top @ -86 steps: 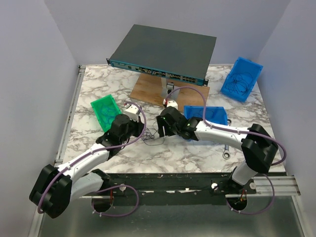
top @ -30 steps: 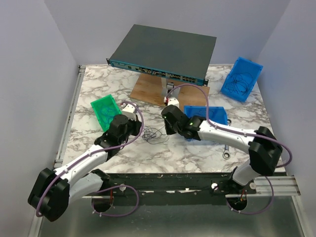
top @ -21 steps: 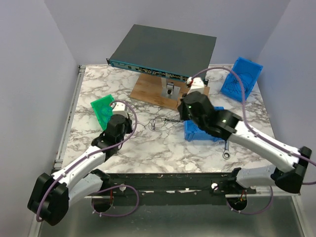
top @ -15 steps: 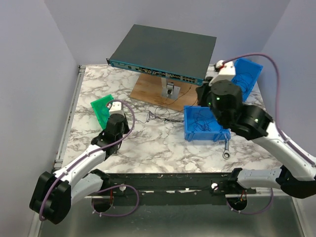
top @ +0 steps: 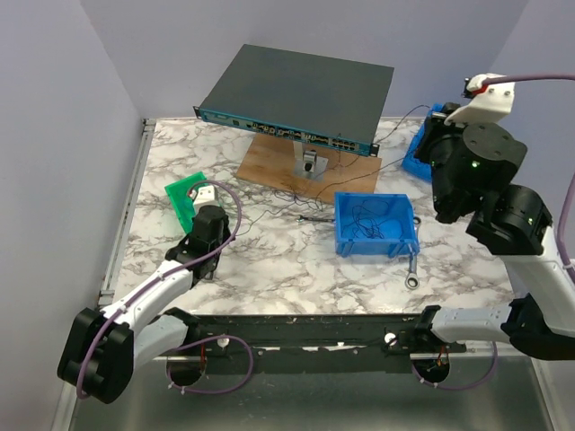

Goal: Untangle the cables
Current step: Untie the cable.

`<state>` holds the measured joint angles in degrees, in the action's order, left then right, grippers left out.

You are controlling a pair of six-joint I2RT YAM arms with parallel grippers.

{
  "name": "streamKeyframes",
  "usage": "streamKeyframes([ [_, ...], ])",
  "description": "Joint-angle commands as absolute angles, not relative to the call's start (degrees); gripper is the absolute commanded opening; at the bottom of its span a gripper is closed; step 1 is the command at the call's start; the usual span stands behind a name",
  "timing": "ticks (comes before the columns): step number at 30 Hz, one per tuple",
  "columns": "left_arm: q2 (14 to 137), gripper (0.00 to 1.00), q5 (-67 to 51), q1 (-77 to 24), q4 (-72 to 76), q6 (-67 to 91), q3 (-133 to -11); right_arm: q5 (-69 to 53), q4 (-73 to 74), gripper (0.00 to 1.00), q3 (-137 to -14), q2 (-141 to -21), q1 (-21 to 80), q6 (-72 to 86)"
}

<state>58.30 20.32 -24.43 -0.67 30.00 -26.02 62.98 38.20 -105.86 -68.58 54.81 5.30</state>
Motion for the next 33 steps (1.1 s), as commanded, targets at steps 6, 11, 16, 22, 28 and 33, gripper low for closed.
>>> streamKeyframes([
  [6, 58.2, 0.0, 13.0, -24.1, 2.1, 26.3, -26.9, 61.9, 48.2, 0.01, -103.6, -64.0, 54.8, 11.1],
  [11, 58.0, 0.0, 11.3, -24.1, 1.8, 25.5, -27.4, 51.8, 50.8, 0.01, -103.6, -62.5, 54.8, 15.5],
  [16, 55.6, 0.11, -8.2, -24.3, 13.0, 22.0, -23.2, 33.6, 48.2, 0.01, -96.5, -63.3, 54.9, 18.1],
  [22, 59.1, 0.37, -19.4, -25.5, 16.1, 19.4, -24.6, 30.1, 44.1, 0.01, -88.7, -65.5, 54.9, 21.6],
  [28, 64.9, 0.73, -21.1, -31.0, 15.4, 15.8, -28.0, 31.1, 42.4, 0.01, -87.0, -64.1, 54.9, 22.0],
  [33, 71.0, 0.76, -24.9, -34.5, 16.0, 14.3, -31.6, 33.7, 44.1, 0.01, -89.5, -63.9, 54.9, 21.6],
])
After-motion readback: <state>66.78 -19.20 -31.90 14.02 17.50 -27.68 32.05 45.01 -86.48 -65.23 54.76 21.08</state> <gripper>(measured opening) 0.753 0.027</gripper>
